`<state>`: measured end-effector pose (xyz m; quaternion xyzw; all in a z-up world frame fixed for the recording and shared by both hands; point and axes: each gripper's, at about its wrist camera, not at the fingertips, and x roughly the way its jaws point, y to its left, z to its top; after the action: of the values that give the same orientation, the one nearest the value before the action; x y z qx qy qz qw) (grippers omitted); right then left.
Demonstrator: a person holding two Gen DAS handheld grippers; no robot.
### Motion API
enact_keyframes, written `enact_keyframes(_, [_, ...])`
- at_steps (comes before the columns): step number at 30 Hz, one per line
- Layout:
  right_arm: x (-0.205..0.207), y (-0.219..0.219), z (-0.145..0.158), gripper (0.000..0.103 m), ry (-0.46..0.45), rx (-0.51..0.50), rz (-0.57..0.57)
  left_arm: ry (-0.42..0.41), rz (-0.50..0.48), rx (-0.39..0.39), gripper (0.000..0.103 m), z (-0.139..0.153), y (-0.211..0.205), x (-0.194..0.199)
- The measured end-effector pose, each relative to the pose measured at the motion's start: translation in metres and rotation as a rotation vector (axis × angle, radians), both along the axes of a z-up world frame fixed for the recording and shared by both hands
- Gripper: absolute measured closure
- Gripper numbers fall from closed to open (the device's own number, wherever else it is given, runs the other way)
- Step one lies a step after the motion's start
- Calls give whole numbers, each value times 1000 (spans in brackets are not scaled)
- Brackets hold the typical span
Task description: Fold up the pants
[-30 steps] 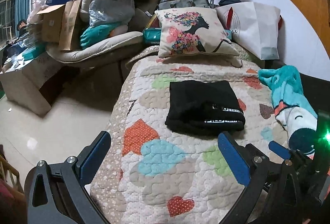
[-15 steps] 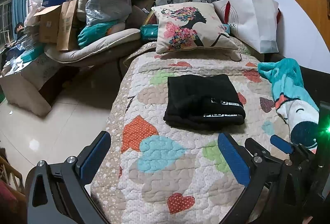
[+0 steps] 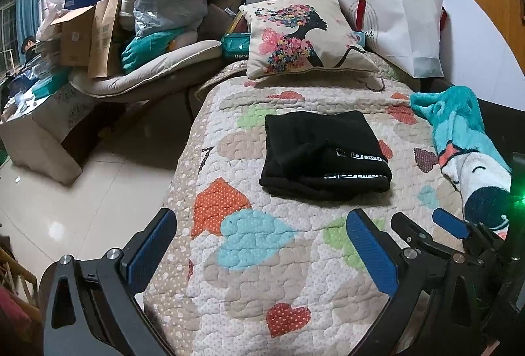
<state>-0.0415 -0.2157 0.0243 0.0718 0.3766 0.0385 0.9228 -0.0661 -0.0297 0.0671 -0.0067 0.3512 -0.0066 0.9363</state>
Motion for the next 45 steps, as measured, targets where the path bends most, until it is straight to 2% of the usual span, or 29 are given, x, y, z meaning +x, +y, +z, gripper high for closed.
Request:
enact_keyframes(25, [-1,1,-2,25,2,-4,-1,57,-12,-15,0,-12,7,5])
enact_keyframes(45, [0,1,-5,24,5,-10,7,73,-15,-15,0,-19,6,6])
